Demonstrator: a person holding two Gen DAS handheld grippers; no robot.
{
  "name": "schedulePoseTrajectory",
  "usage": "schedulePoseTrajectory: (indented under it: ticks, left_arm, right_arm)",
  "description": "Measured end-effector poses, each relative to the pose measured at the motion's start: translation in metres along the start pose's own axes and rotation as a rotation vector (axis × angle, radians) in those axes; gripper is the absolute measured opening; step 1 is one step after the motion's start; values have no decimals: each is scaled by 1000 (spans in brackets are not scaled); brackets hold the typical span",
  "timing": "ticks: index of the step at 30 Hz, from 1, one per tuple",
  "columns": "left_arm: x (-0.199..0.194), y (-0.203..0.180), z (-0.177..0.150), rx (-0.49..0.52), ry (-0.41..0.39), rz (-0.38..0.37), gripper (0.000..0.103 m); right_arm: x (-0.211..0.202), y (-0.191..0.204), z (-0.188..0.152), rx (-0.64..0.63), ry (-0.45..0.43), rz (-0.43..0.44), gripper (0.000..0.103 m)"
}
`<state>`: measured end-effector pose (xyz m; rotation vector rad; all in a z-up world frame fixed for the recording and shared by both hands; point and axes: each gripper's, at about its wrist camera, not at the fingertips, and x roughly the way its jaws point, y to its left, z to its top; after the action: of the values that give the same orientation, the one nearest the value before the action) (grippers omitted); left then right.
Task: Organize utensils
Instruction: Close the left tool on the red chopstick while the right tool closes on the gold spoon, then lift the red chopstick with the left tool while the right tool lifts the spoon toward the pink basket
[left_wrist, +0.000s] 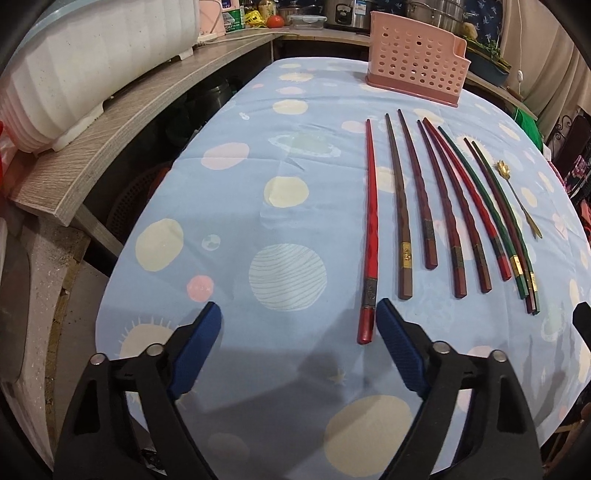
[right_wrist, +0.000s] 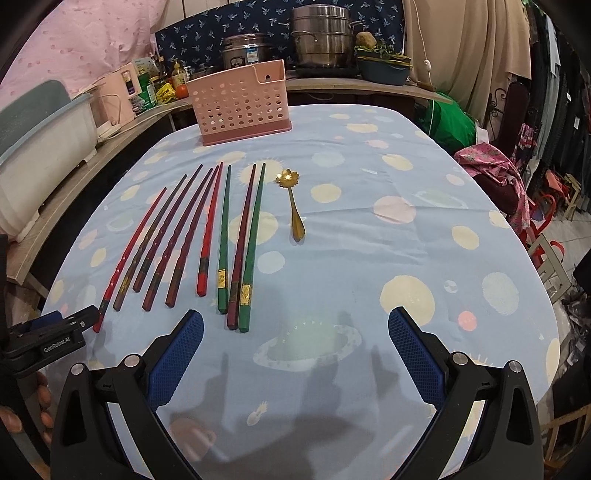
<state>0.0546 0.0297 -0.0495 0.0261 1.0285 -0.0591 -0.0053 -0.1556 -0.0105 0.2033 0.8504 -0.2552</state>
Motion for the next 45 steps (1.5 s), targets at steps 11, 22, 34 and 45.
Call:
schedulePoseTrajectory:
  ticks: [11, 22, 34, 45]
  left_arm:
    - [4, -2, 10, -9, 21, -116, 43]
    - [8, -16, 9, 44, 10, -99, 43]
    - [10, -18, 16, 53, 23, -120, 7]
    - [13, -19, 21, 56, 24, -120, 7]
  right_arm:
    - [26, -3, 22, 8, 1, 20, 92]
    - [47, -10, 48, 33, -12, 29, 89]
    - [76, -11, 63, 32, 27, 69, 50]
    - [97, -11, 60, 32, 56, 99, 10]
